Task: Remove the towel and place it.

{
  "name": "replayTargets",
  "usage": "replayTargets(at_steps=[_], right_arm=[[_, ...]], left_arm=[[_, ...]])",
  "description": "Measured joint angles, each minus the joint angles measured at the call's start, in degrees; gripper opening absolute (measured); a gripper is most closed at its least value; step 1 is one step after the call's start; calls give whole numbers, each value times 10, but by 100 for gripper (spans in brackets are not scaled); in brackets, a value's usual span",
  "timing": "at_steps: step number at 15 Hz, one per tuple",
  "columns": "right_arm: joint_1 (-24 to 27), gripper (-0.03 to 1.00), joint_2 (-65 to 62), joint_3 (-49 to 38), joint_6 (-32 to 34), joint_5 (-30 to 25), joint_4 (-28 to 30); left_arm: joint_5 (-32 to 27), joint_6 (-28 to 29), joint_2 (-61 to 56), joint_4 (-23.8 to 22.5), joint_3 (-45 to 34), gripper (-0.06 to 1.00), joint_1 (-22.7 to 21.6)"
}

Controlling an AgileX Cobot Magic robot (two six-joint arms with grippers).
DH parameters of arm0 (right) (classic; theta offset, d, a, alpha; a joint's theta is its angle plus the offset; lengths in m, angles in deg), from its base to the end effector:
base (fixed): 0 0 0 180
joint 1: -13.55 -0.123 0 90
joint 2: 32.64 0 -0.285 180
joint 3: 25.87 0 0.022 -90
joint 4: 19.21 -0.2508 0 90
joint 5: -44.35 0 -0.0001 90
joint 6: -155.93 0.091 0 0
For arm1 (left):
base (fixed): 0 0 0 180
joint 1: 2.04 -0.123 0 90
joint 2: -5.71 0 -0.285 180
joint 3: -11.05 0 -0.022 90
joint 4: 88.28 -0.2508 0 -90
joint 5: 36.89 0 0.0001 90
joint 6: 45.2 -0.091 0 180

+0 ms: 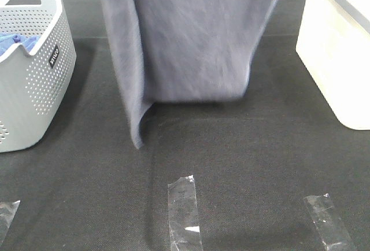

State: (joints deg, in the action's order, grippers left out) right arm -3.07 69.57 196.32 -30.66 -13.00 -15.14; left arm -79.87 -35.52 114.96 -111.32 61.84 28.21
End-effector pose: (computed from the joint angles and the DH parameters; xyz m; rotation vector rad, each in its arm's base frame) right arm 0.3342 0.0941 0.5042 -0.4136 2.0043 0.0241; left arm 0.3429 -0.1718 0.5281 0.3677 1.6841 -0.0586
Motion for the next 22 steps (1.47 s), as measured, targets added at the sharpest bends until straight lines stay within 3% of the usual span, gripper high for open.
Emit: replayTargets(at_steps=[4, 7, 9, 11, 15, 16, 18, 22], right_arm=[[0, 0, 70, 0, 0, -56, 7], [0, 0, 135, 0, 0, -26, 19], [0, 0, 184, 0, 0, 47, 41], [0, 0, 220, 0, 0, 148, 57], [0, 0, 235, 9, 0, 410, 77], [0, 0, 235, 32, 0, 456, 81], [0, 0, 235, 104, -5, 505, 85], [0, 0, 227, 220, -49, 519, 89]], left_arm=[[-54, 1, 103, -28, 0, 0, -4], [-42, 32, 187, -28, 0, 0, -33], [21, 60, 232, -28, 0, 0, -58], [123, 97, 256, -29, 0, 0, -86], [391, 171, 264, -48, 7, 0, -156], [430, 172, 264, -49, 23, 0, -165], [496, 163, 264, -52, 84, 0, -169], [578, 138, 256, -55, 162, 0, -169]])
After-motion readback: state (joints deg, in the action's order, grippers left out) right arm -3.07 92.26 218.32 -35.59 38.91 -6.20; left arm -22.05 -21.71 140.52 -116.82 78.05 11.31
